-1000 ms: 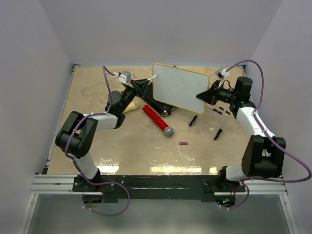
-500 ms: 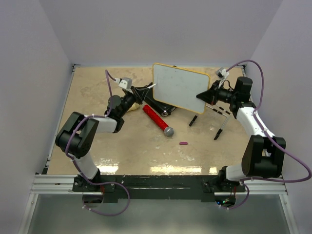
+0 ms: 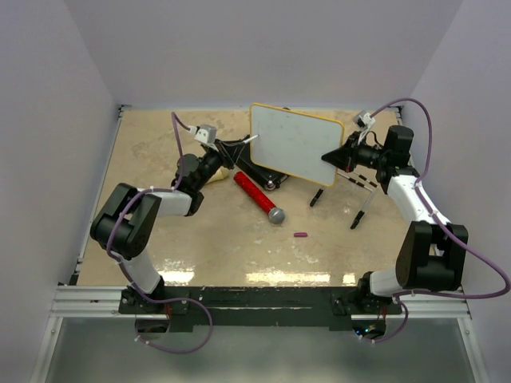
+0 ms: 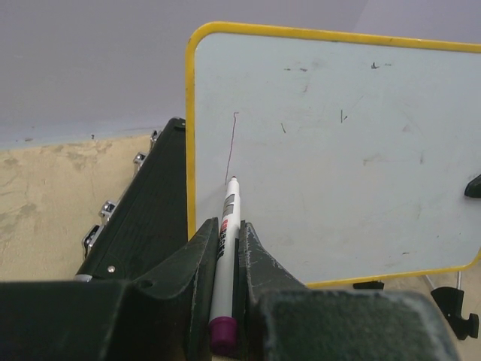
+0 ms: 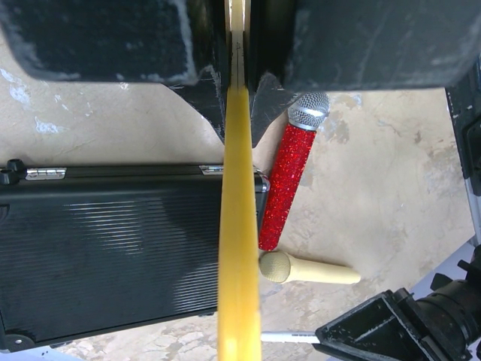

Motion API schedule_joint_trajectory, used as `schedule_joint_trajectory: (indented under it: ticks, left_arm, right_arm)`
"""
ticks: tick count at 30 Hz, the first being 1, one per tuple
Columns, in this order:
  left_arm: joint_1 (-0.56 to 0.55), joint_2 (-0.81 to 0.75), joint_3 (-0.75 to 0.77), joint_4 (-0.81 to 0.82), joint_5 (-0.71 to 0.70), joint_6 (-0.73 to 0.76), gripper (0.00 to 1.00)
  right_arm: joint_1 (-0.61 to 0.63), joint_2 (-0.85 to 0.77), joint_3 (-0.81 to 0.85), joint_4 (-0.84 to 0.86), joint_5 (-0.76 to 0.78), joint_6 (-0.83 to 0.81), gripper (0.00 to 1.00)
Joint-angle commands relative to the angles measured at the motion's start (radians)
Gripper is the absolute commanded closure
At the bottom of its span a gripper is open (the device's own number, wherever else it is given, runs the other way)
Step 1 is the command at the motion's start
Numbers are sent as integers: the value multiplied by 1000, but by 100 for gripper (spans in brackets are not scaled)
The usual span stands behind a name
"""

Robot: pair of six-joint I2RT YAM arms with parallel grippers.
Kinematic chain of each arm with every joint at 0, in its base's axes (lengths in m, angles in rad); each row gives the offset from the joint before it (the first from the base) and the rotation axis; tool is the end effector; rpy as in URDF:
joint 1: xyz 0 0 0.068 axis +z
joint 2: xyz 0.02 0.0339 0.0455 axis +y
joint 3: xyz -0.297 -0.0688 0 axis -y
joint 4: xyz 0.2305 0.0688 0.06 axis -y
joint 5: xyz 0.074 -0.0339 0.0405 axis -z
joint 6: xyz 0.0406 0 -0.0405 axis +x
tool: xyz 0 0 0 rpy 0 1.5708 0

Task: Write a sentence on the whiteboard
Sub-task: Write with the whiteboard marker without the cap on the whiteboard.

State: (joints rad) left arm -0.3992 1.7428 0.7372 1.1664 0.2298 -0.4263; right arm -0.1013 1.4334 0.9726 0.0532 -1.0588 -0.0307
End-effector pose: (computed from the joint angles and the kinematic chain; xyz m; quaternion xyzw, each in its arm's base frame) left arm 0.3254 -0.1473 0.2618 0.0786 0.6449 -0.3715 0.6633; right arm 0.3007 0.0050 0.3217 -0.2518 0.7305 0.3898 0.5010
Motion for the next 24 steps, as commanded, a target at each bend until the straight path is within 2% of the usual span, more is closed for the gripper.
schedule_joint_trajectory:
  ticks: [1, 24]
  left_arm:
    - [10, -48, 57, 58, -17, 9, 100]
    - [17, -8, 139, 47, -26, 3, 100]
  right_arm:
    - [0, 7, 28, -16, 11, -25, 100]
    - [0, 16, 31, -21, 8, -28, 100]
